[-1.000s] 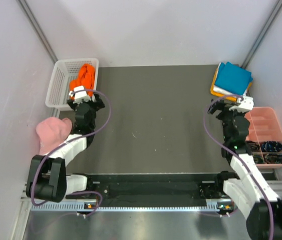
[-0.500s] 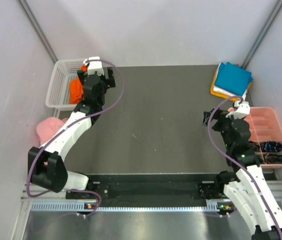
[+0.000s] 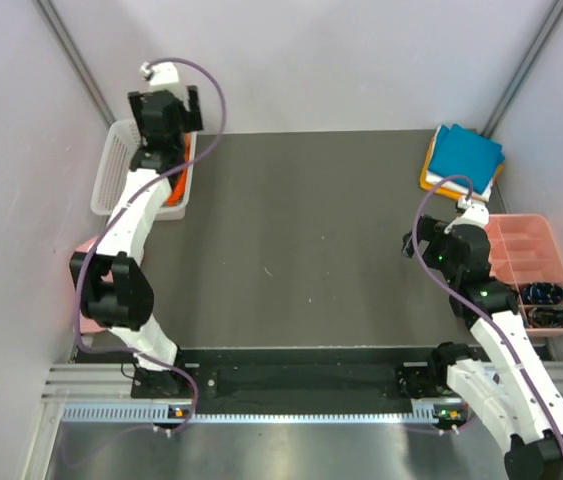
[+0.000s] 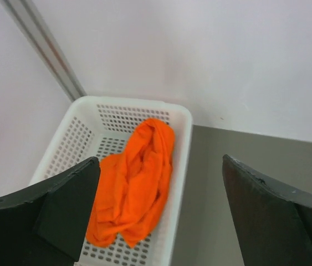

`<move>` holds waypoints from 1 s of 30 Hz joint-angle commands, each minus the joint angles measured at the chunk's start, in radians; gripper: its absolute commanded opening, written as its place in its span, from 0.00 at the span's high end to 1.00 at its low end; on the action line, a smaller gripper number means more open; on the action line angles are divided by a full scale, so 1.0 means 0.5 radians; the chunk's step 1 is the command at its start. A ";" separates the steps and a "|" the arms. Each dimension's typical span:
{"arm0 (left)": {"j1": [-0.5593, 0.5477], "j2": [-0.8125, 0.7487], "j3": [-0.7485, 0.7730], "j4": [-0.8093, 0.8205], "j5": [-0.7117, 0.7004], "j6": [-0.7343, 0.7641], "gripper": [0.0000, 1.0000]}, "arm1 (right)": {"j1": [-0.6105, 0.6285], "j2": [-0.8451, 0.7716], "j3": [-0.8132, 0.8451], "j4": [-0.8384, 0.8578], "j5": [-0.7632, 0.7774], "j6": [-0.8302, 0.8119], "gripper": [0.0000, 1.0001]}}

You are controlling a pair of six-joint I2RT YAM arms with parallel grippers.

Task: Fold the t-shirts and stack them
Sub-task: Grab crumpled tshirt from bin with the left arm

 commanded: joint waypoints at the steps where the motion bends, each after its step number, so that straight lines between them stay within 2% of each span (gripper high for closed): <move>1: 0.364 0.192 0.385 -0.303 0.348 -0.203 0.06 | 0.012 0.036 0.078 -0.098 0.073 0.162 0.01; 6: 0.516 0.579 0.744 -0.505 0.609 -0.185 0.07 | 0.015 0.131 0.130 -0.206 0.187 0.199 0.01; 8: 0.540 0.787 0.961 -0.616 0.612 -0.176 0.07 | 0.015 0.116 0.121 -0.203 0.138 0.233 0.01; 11: 0.543 0.981 1.106 -0.711 0.704 -0.176 0.07 | 0.018 0.147 0.130 -0.227 0.080 0.254 0.01; 17: 0.543 1.196 1.147 -0.724 0.882 -0.225 0.08 | 0.015 0.150 0.100 -0.261 0.098 0.242 0.01; 25: 0.546 1.322 1.144 -0.705 0.910 -0.255 0.09 | 0.018 0.104 0.078 -0.277 0.086 0.251 0.01; 30: 0.546 1.343 1.141 -0.672 0.897 -0.262 0.16 | 0.018 0.101 0.075 -0.283 0.077 0.251 0.01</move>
